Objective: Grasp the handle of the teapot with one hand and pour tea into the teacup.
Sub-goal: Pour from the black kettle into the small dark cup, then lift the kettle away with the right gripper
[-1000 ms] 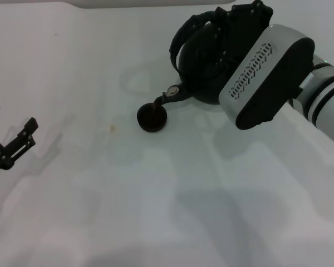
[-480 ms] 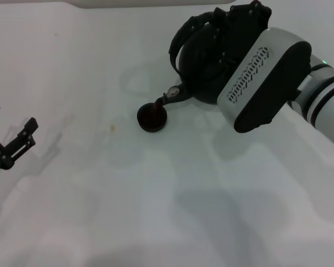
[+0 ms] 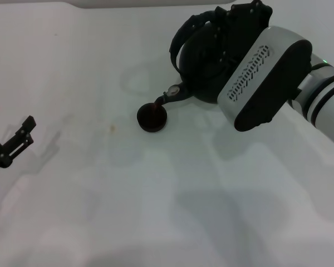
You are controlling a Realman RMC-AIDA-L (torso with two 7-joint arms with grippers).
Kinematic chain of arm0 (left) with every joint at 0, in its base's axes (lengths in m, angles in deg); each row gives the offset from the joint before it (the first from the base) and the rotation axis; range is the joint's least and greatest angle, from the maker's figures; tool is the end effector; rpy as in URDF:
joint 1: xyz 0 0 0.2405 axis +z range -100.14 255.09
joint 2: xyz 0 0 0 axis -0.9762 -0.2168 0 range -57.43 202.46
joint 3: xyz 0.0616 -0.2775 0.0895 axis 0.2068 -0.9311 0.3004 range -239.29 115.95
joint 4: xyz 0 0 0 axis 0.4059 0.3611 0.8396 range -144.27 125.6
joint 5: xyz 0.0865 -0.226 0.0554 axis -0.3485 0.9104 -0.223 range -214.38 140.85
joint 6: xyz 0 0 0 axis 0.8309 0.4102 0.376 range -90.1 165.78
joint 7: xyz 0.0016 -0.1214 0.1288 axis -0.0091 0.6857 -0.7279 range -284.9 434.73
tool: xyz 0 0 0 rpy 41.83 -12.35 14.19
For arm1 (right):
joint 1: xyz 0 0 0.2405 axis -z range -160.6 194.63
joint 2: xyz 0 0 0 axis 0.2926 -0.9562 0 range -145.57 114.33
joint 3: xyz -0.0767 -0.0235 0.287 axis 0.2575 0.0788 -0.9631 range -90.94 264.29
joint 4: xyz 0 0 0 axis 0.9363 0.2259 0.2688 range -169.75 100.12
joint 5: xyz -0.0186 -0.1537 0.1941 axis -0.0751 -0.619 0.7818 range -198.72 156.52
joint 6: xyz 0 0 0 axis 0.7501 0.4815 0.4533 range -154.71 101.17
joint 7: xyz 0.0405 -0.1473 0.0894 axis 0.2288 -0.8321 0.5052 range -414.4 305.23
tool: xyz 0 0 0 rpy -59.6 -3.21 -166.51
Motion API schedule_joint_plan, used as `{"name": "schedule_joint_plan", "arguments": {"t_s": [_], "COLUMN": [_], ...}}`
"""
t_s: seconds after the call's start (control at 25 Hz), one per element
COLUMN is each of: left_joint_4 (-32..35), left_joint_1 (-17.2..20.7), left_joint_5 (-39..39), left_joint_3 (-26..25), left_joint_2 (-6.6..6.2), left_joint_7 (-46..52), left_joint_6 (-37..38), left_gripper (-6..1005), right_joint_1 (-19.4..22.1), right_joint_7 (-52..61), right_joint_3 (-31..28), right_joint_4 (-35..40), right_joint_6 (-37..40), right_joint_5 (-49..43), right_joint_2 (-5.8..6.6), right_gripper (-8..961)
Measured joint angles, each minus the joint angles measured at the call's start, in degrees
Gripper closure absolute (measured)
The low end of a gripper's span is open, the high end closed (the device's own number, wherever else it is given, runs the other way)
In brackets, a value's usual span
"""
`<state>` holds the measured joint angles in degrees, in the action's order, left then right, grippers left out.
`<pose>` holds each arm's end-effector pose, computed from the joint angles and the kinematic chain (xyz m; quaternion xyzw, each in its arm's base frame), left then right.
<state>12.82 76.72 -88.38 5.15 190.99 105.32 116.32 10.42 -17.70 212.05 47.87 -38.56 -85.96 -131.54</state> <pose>-0.4331 0.2493 -0.0457 -0.8044 -0.2054 -0.2882 0.4772 0.1937 0.3831 -0.1126 -0.8482 -0.0931 -0.0045 0.5214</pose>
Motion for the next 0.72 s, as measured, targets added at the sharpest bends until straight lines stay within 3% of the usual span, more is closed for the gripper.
{"name": "schedule_joint_plan", "arguments": {"t_s": [0.72], "left_joint_4": [-0.2], "left_joint_1": [-0.5], "left_joint_5": [-0.1], "left_joint_3": [0.0], "left_joint_2": [0.0], "left_joint_7": [0.0], "left_joint_6": [0.0], "left_gripper": [126], "right_joint_1": [0.0], "right_joint_7": [0.2], "right_joint_3": [-0.3], "right_joint_4": [-0.3], "right_joint_6": [0.4], "right_joint_5": [0.3], "right_joint_2": [0.07], "right_gripper": [853]}}
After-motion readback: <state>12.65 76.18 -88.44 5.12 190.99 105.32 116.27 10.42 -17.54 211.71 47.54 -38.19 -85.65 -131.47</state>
